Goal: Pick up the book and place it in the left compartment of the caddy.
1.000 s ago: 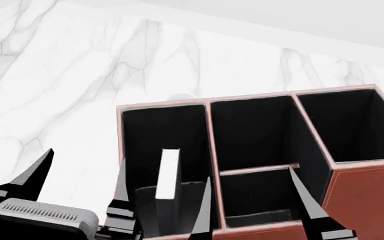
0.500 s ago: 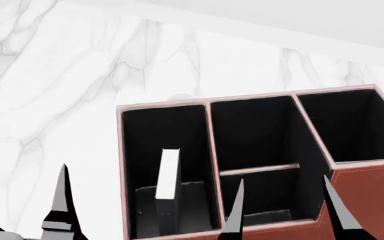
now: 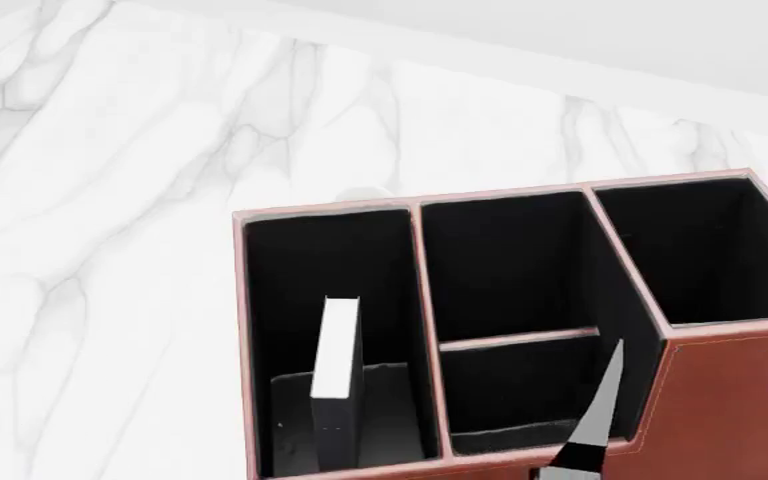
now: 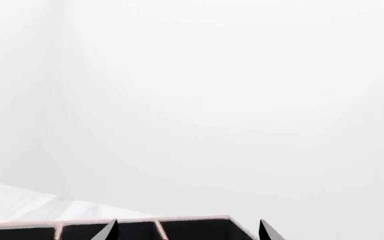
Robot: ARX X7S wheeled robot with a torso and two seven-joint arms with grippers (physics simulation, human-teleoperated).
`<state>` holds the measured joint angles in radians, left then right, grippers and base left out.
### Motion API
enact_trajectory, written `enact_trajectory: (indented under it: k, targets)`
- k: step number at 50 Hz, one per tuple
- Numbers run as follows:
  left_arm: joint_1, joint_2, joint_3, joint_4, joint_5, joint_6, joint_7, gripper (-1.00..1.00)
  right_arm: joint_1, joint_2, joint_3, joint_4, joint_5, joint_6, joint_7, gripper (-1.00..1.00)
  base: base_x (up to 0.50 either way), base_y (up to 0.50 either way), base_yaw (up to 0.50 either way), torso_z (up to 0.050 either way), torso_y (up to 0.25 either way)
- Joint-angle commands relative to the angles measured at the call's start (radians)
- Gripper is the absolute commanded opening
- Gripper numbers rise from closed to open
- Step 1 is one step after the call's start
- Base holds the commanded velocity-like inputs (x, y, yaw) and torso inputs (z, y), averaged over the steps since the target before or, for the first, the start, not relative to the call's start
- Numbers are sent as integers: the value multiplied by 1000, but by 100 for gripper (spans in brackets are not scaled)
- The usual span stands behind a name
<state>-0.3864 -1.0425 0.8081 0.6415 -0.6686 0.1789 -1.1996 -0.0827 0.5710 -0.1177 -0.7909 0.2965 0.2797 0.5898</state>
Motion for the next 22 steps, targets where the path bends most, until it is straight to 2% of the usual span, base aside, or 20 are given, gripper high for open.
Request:
enact_trajectory:
  k: [1,22]
  targets:
    - [63,-118,-72,10,-30,93,-71,100,-49,24,98,-14,33,-16,26,100,0,0,0,0,0]
    - [223,-273,-143,-41,-4,309,-208,100,-166,51,291,-31,92,-66,52,100,0,0,0,0,0]
